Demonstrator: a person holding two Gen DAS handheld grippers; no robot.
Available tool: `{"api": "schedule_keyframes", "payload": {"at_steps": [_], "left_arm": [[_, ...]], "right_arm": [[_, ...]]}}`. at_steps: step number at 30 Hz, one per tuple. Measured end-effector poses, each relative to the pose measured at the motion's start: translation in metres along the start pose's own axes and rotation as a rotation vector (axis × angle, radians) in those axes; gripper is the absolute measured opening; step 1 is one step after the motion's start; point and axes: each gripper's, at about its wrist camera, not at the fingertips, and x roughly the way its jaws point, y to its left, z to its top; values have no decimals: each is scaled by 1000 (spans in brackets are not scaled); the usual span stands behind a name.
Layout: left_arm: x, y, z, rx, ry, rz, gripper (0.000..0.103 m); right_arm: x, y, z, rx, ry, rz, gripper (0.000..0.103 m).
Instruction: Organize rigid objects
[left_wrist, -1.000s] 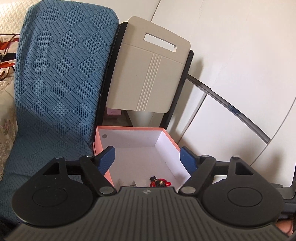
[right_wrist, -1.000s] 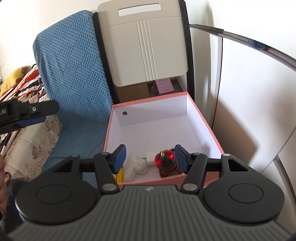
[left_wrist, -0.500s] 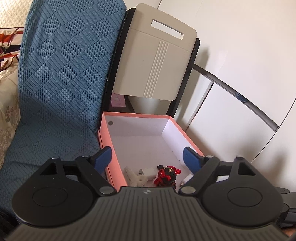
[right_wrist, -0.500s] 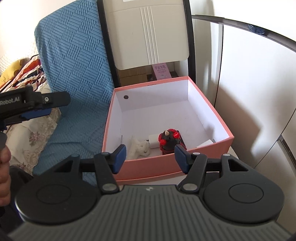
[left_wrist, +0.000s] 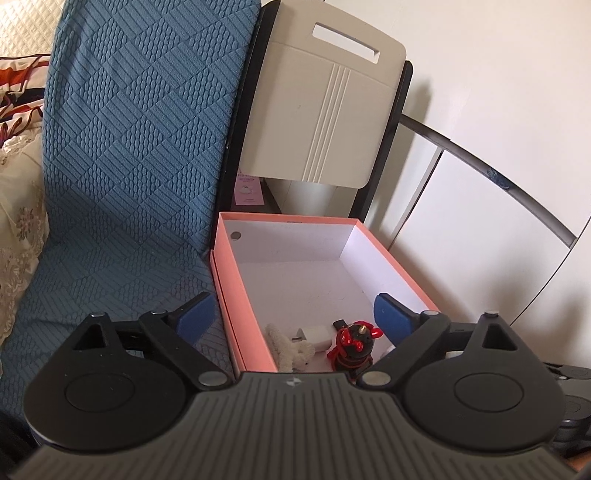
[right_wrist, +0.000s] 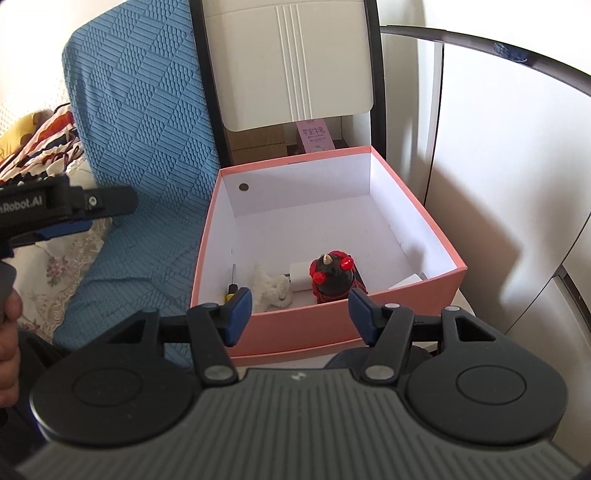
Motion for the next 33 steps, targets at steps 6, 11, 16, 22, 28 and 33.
{"api": "schedule_keyframes", "payload": {"at_steps": [6, 11, 16, 22, 28, 33], "left_arm": [[5, 1, -2, 12, 24, 16, 101], [9, 0, -3, 12, 48, 20, 101], [12, -3, -4, 24, 57, 41, 102], [13, -6, -4, 43, 58, 60, 102], [15, -9, -4, 40, 67, 72, 102], [16, -9, -5, 42, 75, 83, 102]], "right_arm": [[0, -4, -1, 9, 0, -15, 61], [2, -6, -2, 10, -8, -42, 81], [4, -11, -1, 18, 2, -48, 88], [2, -14, -1, 26, -15, -56, 103], [3, -15, 1, 23, -13, -49, 103], [3, -17, 0, 31, -13, -47, 103]]}}
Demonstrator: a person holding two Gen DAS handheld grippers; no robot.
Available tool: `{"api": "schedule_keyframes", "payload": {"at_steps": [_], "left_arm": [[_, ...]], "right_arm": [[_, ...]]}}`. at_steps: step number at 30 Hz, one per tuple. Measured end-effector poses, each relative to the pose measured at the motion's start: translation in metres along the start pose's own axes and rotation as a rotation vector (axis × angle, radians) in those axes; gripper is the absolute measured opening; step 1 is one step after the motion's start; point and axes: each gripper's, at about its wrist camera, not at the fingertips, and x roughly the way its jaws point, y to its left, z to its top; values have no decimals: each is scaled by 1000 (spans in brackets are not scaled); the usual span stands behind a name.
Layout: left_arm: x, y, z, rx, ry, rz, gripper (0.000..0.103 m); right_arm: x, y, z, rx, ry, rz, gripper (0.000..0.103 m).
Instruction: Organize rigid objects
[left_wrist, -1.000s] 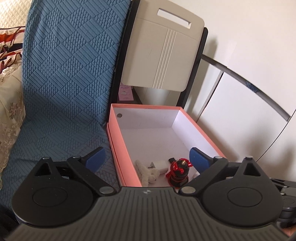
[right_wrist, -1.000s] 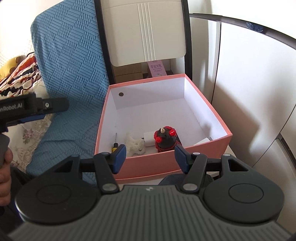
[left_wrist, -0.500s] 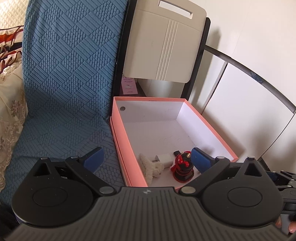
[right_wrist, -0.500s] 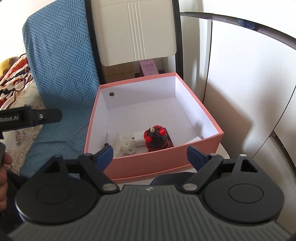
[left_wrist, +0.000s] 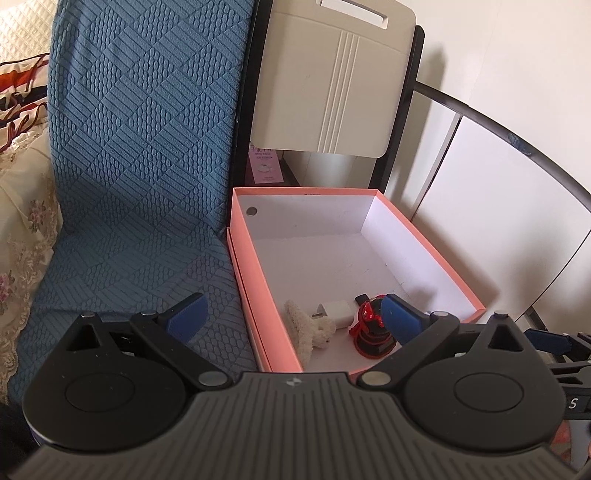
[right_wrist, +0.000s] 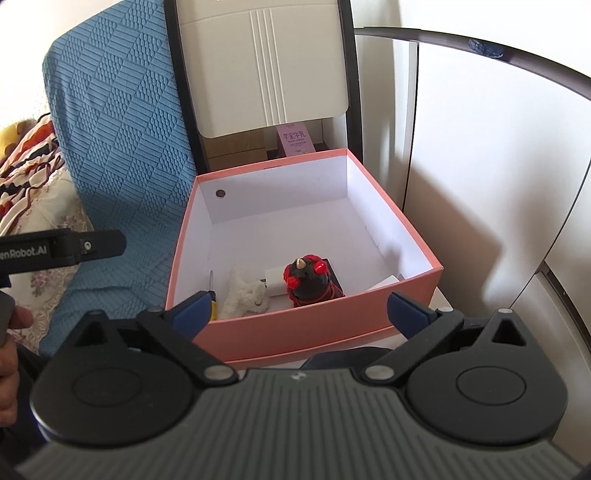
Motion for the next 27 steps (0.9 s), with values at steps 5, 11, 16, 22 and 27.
{"api": "schedule_keyframes", "payload": {"at_steps": [5, 11, 16, 22, 27], "left_arm": [[2, 1, 0, -17, 19, -16, 102], [2, 5, 0, -34, 15, -5, 102], [2, 8, 1, -32, 16, 10, 102], [2, 8, -1, -23, 17, 2, 102], [4, 6, -2, -17, 29, -5, 102]], "right_arm": [[1, -1, 0, 5, 7, 3, 103], [1, 0, 0, 1, 9, 3, 103], [5, 0, 0, -2, 19, 2, 103], [6, 2, 0, -9, 17, -2, 103], [8, 2, -1, -4, 22, 1, 103]]}}
